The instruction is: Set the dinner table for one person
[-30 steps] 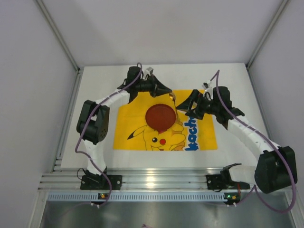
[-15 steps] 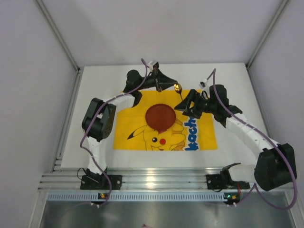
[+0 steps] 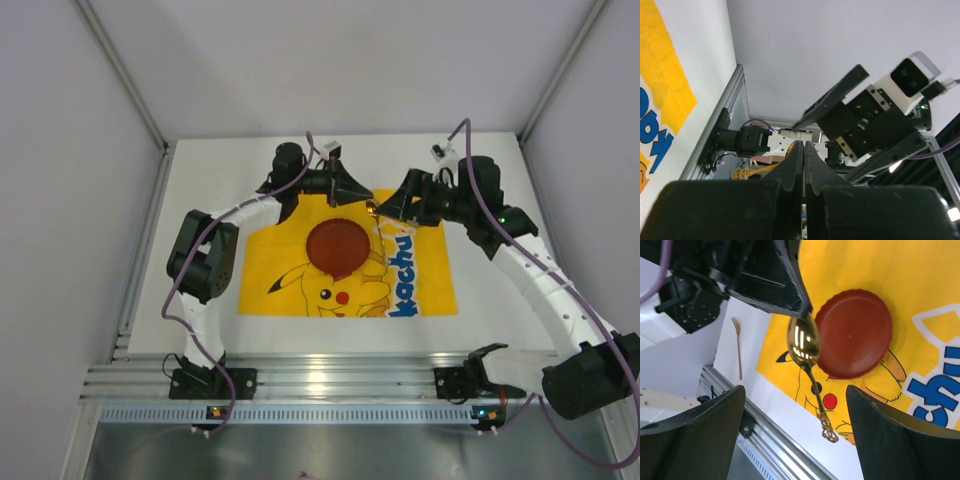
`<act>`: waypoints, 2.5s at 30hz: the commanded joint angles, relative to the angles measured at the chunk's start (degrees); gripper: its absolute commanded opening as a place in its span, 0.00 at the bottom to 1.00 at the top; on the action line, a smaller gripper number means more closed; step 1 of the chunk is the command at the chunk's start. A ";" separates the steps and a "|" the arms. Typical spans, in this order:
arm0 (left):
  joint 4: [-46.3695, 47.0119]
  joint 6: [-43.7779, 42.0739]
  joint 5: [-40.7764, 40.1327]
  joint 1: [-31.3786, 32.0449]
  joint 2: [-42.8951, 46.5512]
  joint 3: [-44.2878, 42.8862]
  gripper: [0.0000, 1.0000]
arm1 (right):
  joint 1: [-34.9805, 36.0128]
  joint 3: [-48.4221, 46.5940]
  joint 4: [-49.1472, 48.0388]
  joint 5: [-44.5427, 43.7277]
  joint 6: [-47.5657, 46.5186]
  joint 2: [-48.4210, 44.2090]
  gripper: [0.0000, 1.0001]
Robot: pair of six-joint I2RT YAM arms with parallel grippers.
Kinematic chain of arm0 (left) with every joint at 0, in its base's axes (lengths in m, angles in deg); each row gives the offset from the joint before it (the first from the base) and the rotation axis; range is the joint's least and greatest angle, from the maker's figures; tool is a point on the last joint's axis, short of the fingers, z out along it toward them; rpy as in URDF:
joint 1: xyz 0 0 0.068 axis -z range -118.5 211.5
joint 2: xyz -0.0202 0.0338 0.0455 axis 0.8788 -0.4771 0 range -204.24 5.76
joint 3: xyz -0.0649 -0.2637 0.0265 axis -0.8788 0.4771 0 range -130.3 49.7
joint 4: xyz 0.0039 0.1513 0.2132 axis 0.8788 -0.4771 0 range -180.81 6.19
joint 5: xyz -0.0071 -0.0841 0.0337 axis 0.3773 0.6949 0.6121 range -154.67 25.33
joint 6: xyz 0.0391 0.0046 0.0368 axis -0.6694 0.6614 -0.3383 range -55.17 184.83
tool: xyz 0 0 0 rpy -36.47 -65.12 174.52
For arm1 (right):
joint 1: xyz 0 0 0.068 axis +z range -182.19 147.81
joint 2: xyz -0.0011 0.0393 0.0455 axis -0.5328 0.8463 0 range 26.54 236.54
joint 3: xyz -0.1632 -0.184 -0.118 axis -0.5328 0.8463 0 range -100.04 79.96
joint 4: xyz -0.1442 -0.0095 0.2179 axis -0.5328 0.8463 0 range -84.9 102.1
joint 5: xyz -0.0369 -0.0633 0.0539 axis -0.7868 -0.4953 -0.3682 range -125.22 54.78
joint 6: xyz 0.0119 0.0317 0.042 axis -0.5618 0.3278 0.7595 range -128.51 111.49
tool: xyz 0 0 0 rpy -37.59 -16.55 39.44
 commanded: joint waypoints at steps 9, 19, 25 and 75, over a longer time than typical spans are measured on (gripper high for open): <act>26.67 18.33 0.28 0.32 0.00 1.52 0.00 | 5.29 4.94 -3.82 -0.51 1.51 2.01 0.73; 15.02 7.90 0.28 0.41 2.71 5.39 0.11 | 7.50 5.03 -4.36 -6.04 2.31 2.45 0.00; -54.01 -38.38 -16.02 -4.59 8.87 -6.33 0.99 | 7.32 5.29 2.04 -12.44 0.20 4.82 0.00; -86.54 -66.22 -75.84 -43.89 20.22 18.92 0.95 | 16.11 -10.88 30.09 -42.34 -0.85 27.68 0.55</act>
